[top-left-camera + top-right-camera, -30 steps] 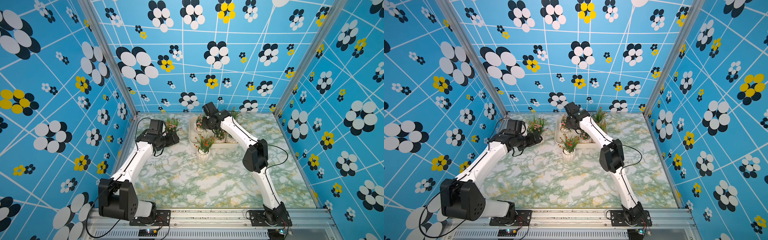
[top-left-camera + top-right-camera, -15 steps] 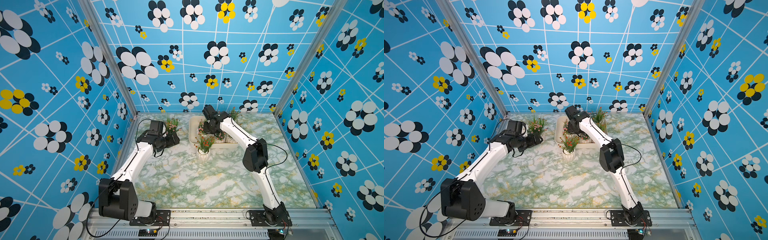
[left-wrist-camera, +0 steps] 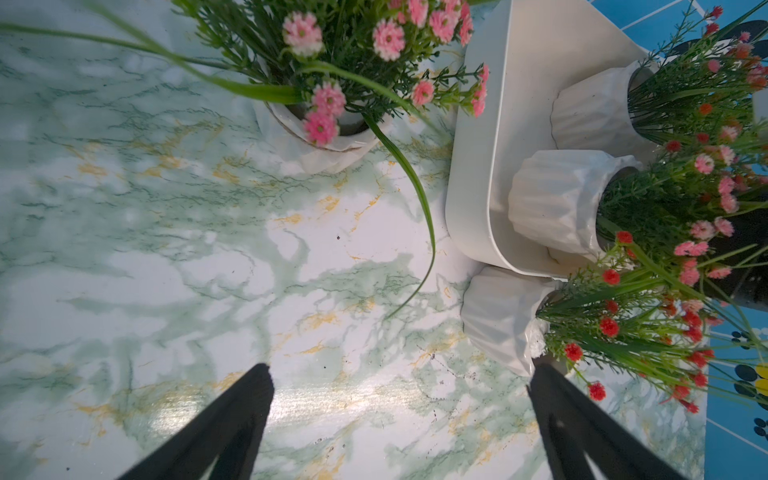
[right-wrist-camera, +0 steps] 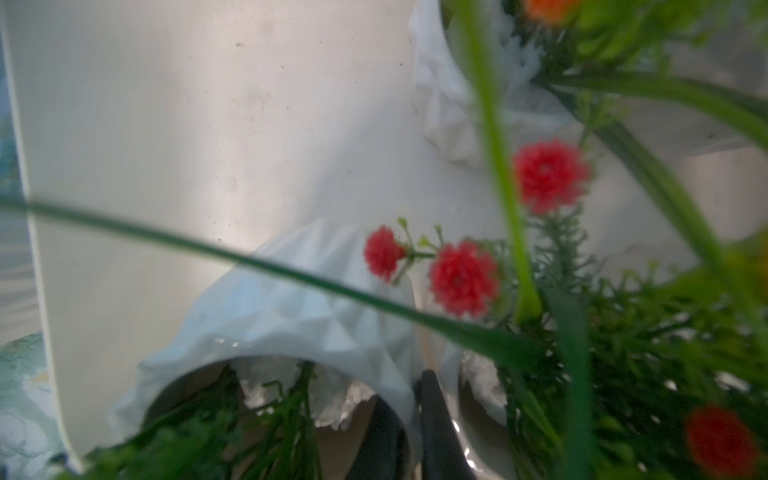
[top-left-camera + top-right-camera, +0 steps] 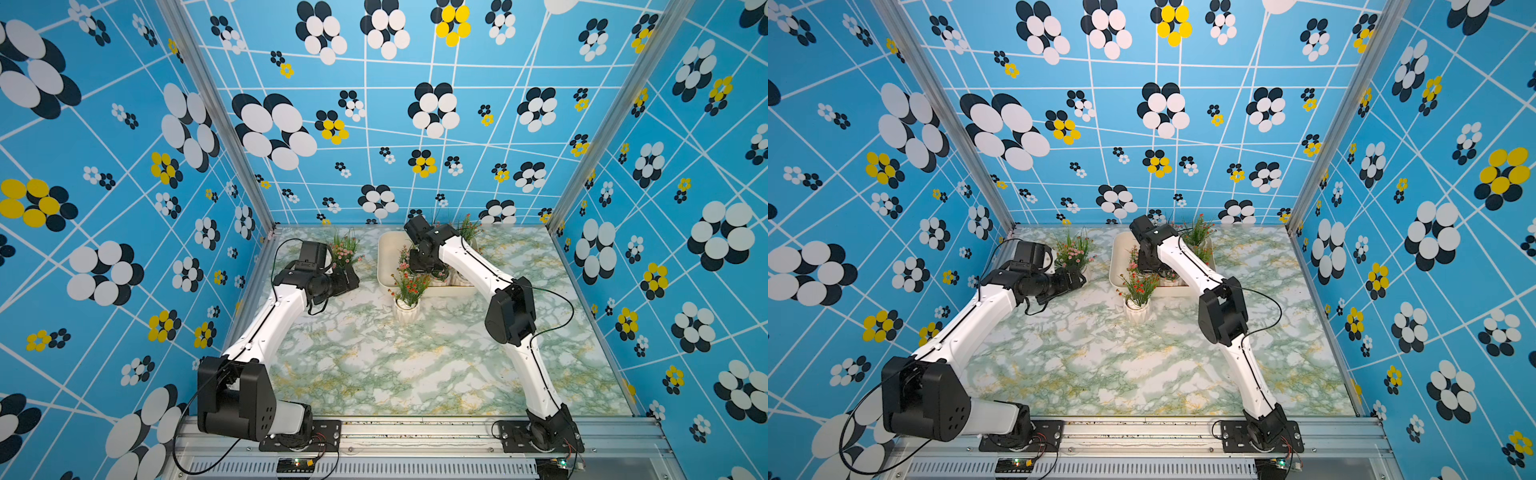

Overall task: Put the potted gypsophila into the storage box
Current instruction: Place the baby's breath potted plant at the storage box.

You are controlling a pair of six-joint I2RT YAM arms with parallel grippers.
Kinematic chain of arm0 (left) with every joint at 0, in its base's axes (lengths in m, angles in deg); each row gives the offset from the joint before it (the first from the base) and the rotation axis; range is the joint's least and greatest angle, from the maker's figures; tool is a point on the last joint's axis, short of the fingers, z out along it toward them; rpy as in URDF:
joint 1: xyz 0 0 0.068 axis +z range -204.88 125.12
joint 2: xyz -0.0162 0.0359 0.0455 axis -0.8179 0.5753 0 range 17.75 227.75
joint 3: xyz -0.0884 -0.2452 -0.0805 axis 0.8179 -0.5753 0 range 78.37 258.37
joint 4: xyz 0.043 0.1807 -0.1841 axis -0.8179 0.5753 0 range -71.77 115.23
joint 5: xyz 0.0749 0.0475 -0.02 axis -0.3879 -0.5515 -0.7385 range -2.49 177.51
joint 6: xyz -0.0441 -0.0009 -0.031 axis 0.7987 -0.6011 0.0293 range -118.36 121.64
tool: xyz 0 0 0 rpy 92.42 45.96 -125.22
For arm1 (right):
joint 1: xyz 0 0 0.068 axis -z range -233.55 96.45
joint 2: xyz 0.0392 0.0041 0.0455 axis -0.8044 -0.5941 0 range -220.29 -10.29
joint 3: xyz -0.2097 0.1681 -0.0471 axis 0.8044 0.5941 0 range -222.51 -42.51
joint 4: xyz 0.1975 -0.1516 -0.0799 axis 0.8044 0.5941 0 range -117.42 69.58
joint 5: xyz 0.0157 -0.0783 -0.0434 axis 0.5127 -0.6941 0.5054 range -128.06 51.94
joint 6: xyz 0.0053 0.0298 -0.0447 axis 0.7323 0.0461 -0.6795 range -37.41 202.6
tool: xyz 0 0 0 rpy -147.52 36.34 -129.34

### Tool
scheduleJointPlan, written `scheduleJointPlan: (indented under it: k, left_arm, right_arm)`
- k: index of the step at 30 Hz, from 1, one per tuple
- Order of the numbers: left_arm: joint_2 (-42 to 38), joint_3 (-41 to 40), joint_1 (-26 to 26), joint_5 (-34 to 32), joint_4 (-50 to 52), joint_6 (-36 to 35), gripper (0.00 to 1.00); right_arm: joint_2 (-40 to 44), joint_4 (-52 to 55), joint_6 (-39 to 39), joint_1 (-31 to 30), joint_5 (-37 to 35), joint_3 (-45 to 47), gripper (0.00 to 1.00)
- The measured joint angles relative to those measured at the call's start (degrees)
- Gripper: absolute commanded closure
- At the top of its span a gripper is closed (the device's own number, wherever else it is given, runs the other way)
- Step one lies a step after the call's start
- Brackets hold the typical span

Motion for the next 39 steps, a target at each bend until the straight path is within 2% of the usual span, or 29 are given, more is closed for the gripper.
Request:
scheduleJointPlan:
  k: [15, 20, 26, 30, 39]
  left_arm:
    - [0.0, 0.0, 0.0, 0.17, -0.07, 0.63, 0.0]
    - [0.0, 0.0, 0.0, 0.17, -0.07, 0.66, 0.0]
    - [0.0, 0.0, 0.0, 0.17, -0.07, 0.83, 0.0]
    - [0.0, 0.0, 0.0, 0.2, -0.07, 0.85, 0.01]
    - [0.0, 0.0, 0.0, 0.17, -0.07, 0.87, 0.01]
  right_arm:
    - [0.0, 1.9, -1.53, -0.48, -0.44, -0.11, 1.0]
    - [0.0, 1.92, -1.95, -0.48, -0.17, -0.17, 0.96]
    - [0.0, 1.97, -2.36, -0.48, 0.39, -0.44, 0.86]
    - [0.0, 2.01, -2.54, -0.5, 0.85, -1.01, 0.82]
    - [0.0, 1.97, -2.56, -0.5, 0.83, -2.49, 0.8]
